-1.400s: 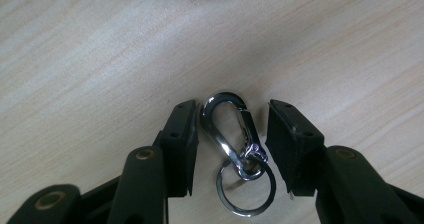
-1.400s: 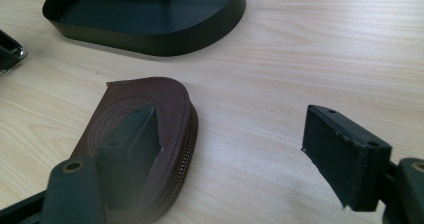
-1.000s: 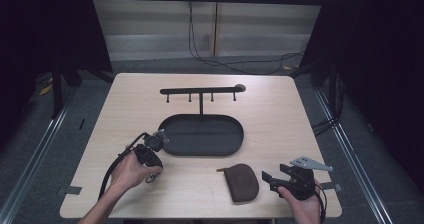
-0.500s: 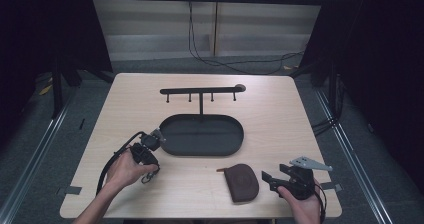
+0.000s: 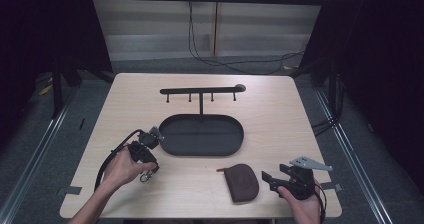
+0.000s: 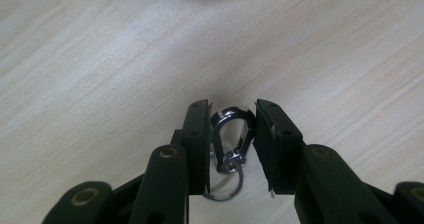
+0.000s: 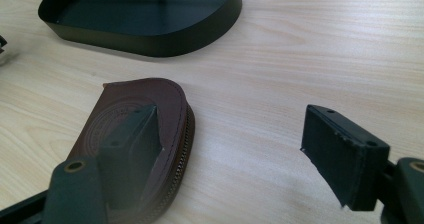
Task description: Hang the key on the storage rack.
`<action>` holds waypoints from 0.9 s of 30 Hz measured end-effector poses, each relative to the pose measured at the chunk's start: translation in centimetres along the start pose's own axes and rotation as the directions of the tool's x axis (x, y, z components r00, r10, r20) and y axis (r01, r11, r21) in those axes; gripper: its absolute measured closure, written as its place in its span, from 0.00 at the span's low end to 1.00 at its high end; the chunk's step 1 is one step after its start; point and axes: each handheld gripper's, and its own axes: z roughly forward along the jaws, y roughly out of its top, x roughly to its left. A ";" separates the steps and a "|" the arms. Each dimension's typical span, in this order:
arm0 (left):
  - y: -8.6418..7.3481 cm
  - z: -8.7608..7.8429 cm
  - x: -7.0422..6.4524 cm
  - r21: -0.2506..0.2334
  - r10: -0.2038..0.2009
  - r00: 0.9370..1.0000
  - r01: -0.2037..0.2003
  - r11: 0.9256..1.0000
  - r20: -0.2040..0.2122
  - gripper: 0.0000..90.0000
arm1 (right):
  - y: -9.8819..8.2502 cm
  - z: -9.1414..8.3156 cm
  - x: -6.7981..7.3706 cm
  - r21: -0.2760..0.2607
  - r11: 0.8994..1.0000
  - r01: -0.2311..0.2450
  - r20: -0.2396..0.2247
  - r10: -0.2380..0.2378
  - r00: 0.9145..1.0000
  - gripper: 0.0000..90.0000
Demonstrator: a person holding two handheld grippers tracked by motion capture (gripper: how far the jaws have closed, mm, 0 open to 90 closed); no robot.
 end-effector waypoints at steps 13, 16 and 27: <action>-0.2 -0.3 0.2 -0.005 0.005 1.000 -0.004 1.000 0.011 0.76 | 0.0 0.0 0.0 0.000 1.000 -0.002 0.001 0.002 1.000 0.26; -0.2 -0.4 0.3 -0.009 0.009 1.000 -0.009 1.000 0.020 0.76 | 0.0 0.0 0.0 0.000 1.000 -0.003 0.001 0.003 1.000 0.26; -0.4 -1.6 0.6 -0.028 0.012 1.000 -0.012 1.000 0.020 0.76 | 0.0 0.0 0.0 0.002 1.000 -0.006 0.003 0.006 1.000 0.26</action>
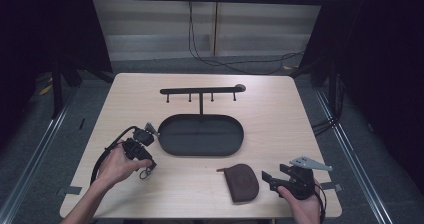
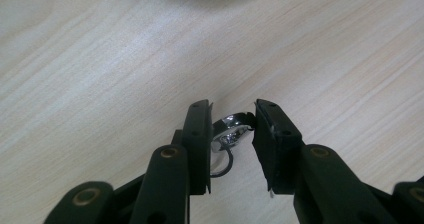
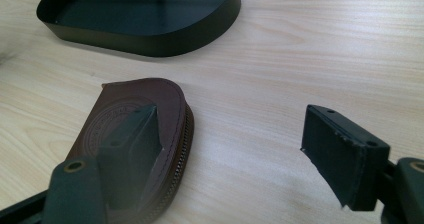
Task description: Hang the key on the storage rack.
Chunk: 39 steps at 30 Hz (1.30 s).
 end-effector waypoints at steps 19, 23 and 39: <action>0.2 -2.8 0.0 -0.020 0.008 1.000 -0.009 1.000 -0.025 0.77 | 0.0 0.0 0.0 0.000 1.000 -0.001 0.000 0.001 1.000 0.26; 0.3 -3.4 -0.3 -0.020 0.009 1.000 -0.010 1.000 -0.021 0.76 | 0.0 0.0 0.0 0.000 1.000 0.000 0.000 0.000 1.000 0.26; 1.7 -5.7 -0.3 0.003 0.011 1.000 -0.011 1.000 -0.028 0.77 | 0.0 0.0 0.0 0.001 1.000 -0.001 -0.001 0.001 1.000 0.26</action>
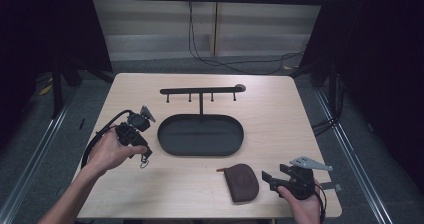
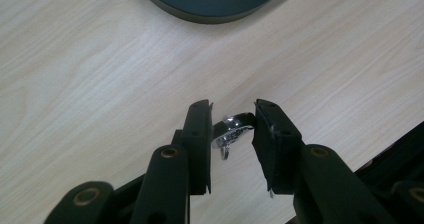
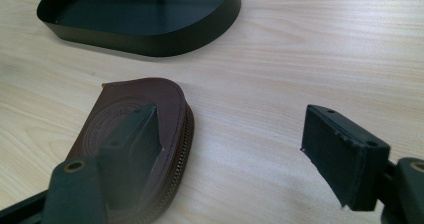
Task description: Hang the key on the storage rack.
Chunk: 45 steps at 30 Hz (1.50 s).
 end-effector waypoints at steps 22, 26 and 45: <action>3.6 -4.1 -0.7 -0.001 0.009 1.000 -0.009 1.000 -0.009 0.77 | 0.0 0.0 0.0 0.001 1.000 0.000 -0.006 0.000 1.000 0.26; 4.0 -4.7 -0.7 -0.002 0.032 0.999 -0.032 0.999 -0.016 0.77 | 0.0 0.0 0.0 0.000 1.000 -0.001 -0.002 0.001 1.000 0.26; 6.3 -7.8 0.0 -0.024 0.015 1.000 -0.015 1.000 -0.005 0.77 | 0.0 -0.1 -0.1 -0.002 1.000 -0.001 -0.005 0.001 1.000 0.26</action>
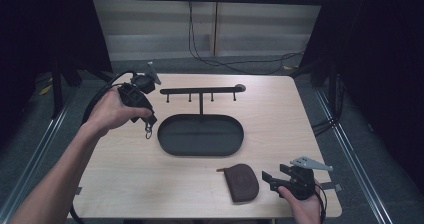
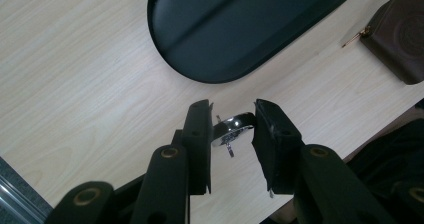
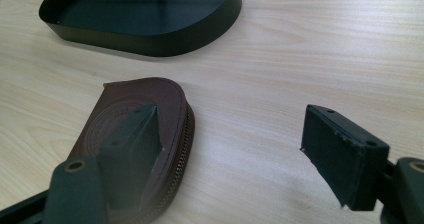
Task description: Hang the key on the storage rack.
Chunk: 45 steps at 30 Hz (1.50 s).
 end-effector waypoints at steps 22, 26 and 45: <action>5.3 -0.4 0.2 0.046 -0.022 1.000 0.023 0.999 -0.022 0.77 | -0.1 -0.2 -0.2 -0.002 1.000 0.004 -0.004 -0.004 1.000 0.26; 6.0 -0.2 0.9 0.043 -0.054 0.998 0.055 0.998 -0.025 0.77 | -0.1 -0.1 -0.2 0.001 1.000 0.004 -0.004 -0.004 1.000 0.26; 7.9 1.4 1.0 0.066 -0.107 0.993 0.110 0.992 -0.049 0.77 | -0.1 -0.2 -0.2 0.002 1.000 0.006 -0.009 -0.006 1.000 0.26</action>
